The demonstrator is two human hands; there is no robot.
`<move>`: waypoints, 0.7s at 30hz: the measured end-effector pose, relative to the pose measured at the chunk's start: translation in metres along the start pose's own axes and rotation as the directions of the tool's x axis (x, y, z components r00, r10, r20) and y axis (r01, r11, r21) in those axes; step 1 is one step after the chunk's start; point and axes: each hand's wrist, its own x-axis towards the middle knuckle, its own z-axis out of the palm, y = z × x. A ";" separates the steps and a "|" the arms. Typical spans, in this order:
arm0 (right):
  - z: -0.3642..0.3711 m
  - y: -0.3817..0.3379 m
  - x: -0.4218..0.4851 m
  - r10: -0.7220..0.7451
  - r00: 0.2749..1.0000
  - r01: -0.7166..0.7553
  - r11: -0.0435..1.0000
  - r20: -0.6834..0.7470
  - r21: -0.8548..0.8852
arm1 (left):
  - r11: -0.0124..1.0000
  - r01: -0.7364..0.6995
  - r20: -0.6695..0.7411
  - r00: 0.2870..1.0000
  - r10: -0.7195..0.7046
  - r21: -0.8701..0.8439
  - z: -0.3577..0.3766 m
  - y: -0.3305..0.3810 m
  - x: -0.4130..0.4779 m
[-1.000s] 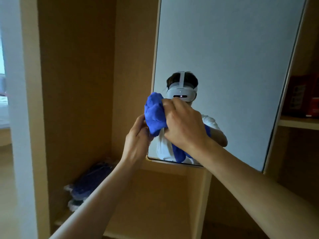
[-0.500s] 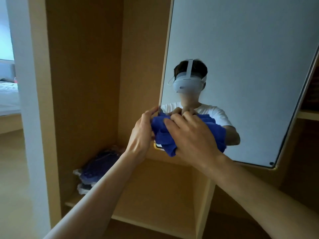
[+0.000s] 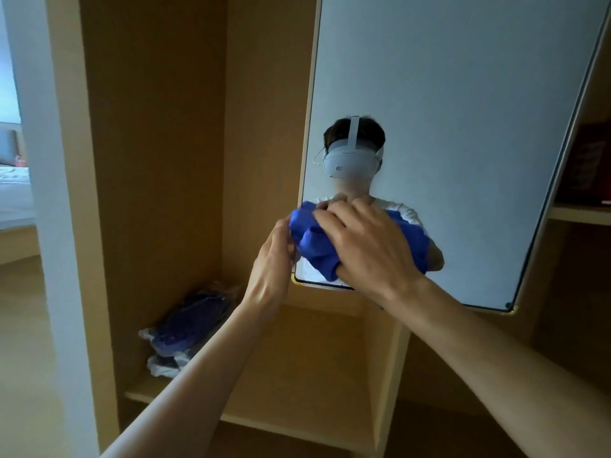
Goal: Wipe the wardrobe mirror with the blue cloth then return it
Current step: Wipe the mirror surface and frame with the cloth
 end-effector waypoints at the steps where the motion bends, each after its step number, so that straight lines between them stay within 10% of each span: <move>1: -0.004 0.006 0.006 0.022 0.999 -0.022 1.000 -0.029 -0.007 | 1.000 -0.006 0.006 1.000 0.006 0.007 0.000 -0.001 -0.001; 14: 0.033 -0.041 -0.044 -0.100 0.975 0.093 0.995 0.200 0.042 | 1.000 0.006 -0.028 1.000 -0.006 -0.006 0.002 -0.007 -0.004; 21: 0.017 -0.018 -0.033 -0.026 0.997 0.018 0.994 0.069 0.107 | 0.995 -0.067 -0.050 0.996 0.070 0.067 0.010 -0.013 -0.011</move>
